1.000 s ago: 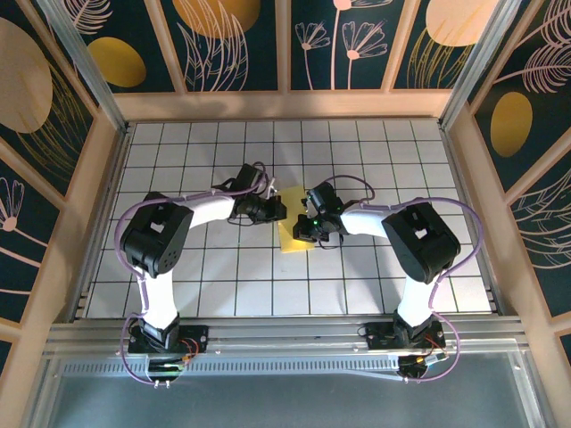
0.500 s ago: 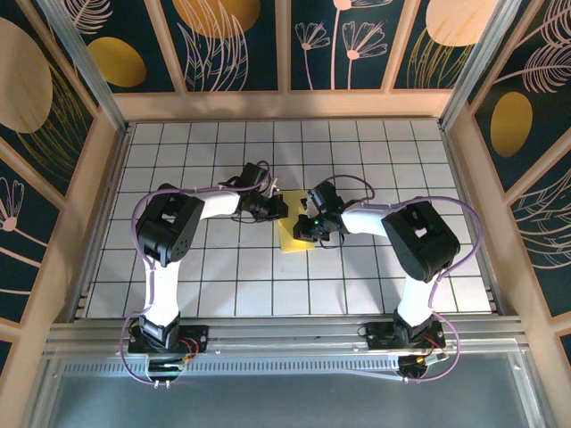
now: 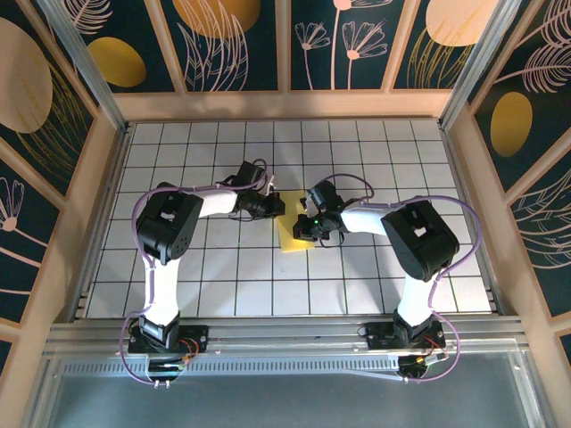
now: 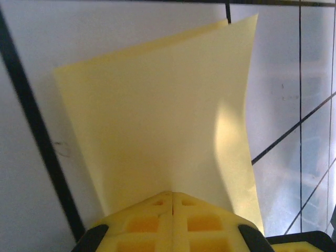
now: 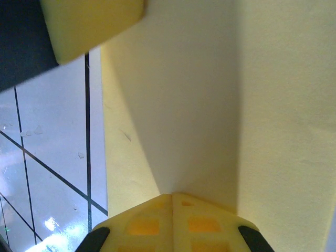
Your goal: Fold a paper plane with a square sheet of paper (fold left side to right side)
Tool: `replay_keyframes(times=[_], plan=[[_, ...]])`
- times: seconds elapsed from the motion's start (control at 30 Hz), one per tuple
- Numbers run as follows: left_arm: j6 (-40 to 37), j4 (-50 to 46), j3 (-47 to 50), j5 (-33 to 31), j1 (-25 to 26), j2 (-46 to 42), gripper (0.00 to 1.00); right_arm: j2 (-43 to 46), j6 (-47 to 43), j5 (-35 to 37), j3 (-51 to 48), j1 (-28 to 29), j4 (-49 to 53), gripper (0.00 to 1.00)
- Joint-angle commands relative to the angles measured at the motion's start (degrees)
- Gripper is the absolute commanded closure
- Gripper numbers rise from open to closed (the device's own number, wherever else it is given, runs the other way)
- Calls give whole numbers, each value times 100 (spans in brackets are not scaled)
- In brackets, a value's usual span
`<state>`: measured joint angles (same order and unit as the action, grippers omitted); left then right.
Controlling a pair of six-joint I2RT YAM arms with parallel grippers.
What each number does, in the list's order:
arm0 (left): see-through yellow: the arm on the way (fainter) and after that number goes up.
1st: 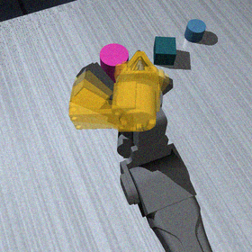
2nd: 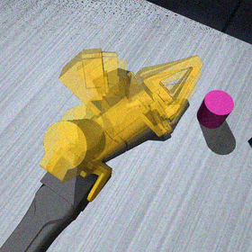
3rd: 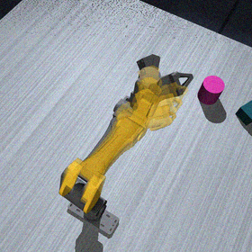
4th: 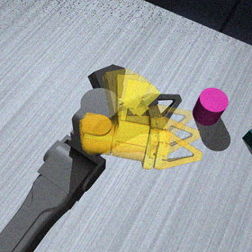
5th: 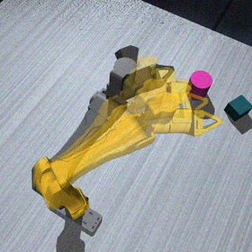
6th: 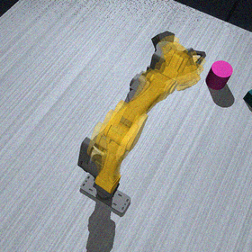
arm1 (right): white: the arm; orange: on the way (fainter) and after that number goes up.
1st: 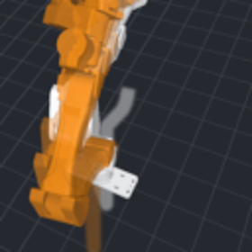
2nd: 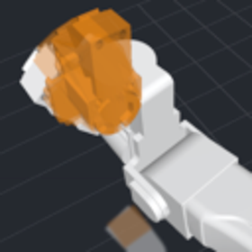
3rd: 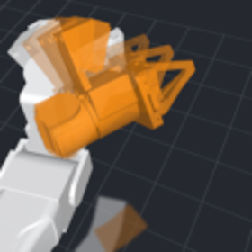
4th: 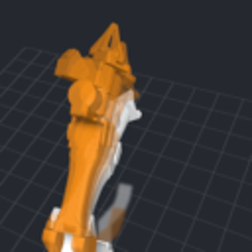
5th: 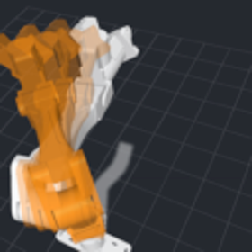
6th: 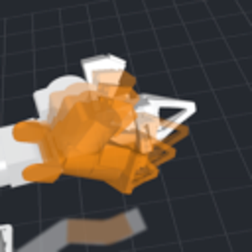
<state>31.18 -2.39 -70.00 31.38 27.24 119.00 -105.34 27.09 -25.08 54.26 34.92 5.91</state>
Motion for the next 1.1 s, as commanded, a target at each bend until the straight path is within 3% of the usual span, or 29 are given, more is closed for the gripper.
replay_keyframes(times=[0.0, 0.7, 0.9, 1.07], plan=[[-208, 168, -56, -517, -243, 228, 95, -505, -143, 988, -285, -71, 855, 100], [-398, -244, -1433, -1106, -892, 1042, 95, -506, -109, 910, -354, -73, 764, 100], [-363, -196, -1393, -1074, -928, 989, 95, -510, -86, 838, -355, -73, 711, 100], [-143, 228, -788, -733, -920, 444, 95, -484, -64, 812, -348, -73, 675, 100]])
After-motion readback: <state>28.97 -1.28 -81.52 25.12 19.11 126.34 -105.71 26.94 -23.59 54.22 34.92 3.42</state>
